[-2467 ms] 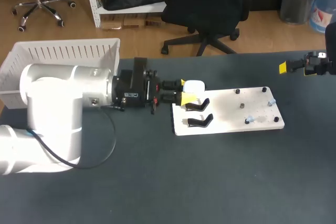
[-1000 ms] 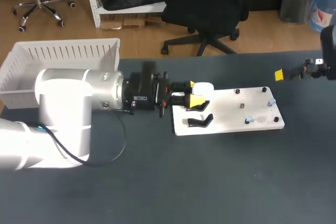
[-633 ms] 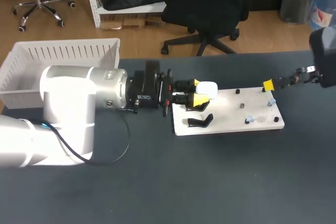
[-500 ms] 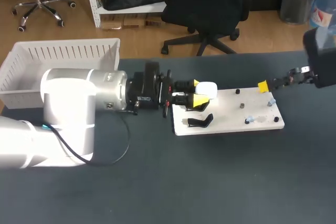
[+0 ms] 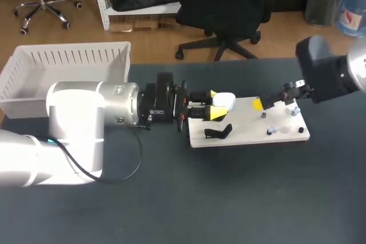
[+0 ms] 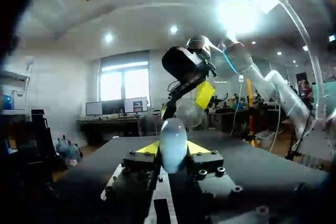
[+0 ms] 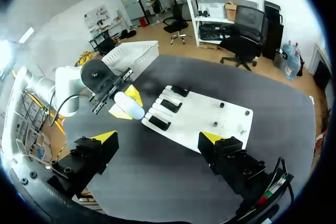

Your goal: Pick up each earbud case from the left stands, insert the matching earbuds, close the lid, and place the case in the box.

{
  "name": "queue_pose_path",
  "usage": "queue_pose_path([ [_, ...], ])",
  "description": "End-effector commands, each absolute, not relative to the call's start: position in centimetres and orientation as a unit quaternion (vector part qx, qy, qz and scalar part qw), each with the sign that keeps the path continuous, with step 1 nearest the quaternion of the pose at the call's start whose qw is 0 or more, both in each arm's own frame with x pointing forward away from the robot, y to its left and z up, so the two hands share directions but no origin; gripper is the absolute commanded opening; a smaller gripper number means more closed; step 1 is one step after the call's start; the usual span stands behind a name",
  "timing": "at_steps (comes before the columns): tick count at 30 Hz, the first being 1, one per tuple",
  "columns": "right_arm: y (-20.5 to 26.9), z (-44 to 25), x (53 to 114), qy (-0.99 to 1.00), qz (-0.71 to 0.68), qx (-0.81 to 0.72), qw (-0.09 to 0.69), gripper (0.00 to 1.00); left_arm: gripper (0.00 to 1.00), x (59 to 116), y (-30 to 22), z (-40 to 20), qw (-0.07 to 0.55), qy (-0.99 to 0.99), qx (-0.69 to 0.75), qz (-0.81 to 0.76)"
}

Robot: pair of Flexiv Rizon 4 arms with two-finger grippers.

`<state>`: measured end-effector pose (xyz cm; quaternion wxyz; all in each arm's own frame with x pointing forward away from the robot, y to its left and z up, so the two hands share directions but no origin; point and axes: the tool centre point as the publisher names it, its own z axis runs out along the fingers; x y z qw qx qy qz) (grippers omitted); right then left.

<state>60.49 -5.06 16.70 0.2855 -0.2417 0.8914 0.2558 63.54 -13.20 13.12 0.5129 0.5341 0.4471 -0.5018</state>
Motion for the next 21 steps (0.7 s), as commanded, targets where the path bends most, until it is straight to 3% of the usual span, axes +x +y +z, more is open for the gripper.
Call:
queue_pose_path([
  [1, -4.2, 16.6, 59.8, 0.893, 0.252, -0.240, 0.285, 1.00, 0.00, 63.5, -13.3, 13.0, 0.518, 0.446, 0.533, -0.500],
  [21, -0.2, 15.0, 61.7, 0.891, 0.265, -0.268, 0.252, 1.00, 0.00, 63.5, -13.3, 13.0, 0.518, 0.446, 0.533, -0.500],
])
